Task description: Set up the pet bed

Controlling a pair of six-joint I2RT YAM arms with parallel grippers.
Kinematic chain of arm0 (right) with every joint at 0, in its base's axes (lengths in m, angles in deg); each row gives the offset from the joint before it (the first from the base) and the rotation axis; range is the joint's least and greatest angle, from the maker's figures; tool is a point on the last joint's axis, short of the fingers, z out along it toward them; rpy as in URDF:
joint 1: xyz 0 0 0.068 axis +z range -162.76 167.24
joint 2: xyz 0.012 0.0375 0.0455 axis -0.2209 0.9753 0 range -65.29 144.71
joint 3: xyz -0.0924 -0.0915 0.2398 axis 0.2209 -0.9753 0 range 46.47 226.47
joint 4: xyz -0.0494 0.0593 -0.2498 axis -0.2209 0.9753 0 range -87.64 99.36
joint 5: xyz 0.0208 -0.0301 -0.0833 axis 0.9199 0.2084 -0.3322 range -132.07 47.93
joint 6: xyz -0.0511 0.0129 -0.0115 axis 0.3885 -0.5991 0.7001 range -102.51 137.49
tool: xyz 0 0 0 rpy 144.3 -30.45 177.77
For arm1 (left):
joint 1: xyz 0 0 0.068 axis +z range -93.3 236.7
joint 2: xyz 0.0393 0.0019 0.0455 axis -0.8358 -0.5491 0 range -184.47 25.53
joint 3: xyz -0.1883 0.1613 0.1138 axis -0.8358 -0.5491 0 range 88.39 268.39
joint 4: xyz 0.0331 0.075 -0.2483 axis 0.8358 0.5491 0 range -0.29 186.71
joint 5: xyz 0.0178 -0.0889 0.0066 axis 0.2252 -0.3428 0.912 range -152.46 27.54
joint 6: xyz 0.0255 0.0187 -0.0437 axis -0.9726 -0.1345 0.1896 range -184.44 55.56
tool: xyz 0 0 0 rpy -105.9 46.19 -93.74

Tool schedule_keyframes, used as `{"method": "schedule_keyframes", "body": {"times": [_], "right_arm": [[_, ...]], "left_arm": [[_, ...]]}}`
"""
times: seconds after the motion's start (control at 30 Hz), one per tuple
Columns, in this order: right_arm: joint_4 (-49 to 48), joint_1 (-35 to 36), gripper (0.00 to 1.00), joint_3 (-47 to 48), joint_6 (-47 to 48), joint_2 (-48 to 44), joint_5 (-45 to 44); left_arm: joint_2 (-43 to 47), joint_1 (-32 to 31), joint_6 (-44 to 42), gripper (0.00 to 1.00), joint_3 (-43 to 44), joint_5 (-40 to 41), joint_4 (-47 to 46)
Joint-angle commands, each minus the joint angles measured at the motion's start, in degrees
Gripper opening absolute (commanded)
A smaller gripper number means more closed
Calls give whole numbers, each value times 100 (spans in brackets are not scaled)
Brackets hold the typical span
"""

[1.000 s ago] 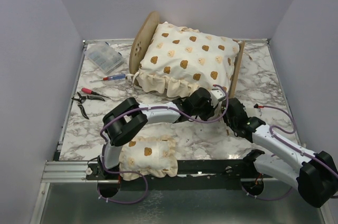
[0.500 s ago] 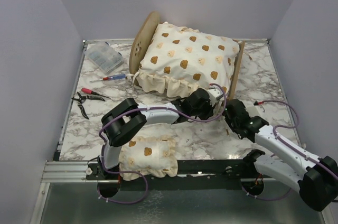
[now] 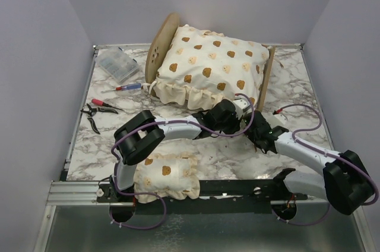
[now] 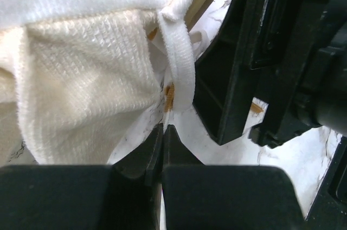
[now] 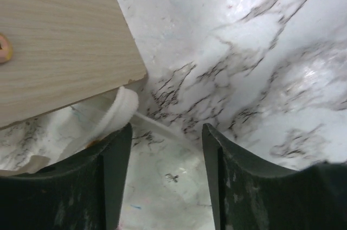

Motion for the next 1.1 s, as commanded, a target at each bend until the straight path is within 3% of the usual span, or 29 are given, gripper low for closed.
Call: {"method": "schedule_keyframes", "body": {"times": [0.0,0.23,0.27,0.57,0.77,1.07], "right_arm": [[-66,31,50,123,173,394,282],[598,37,3,23,-136,-126,618],[678,37,1,-30,-194,-277,618],[1036,26,1,-353,-705,-1117,365],[805,13,1,-490,-856,-1130,202],[350,-276,1,-469,-666,-1084,191]], "left_arm": [[346,9,118,0,64,159,-81],[879,90,222,0,527,835,714],[960,87,174,0,650,930,792],[1336,98,-436,0,1659,1874,1444],[911,296,-723,0,2752,2627,1833],[232,552,-675,0,4006,2722,1953]]}}
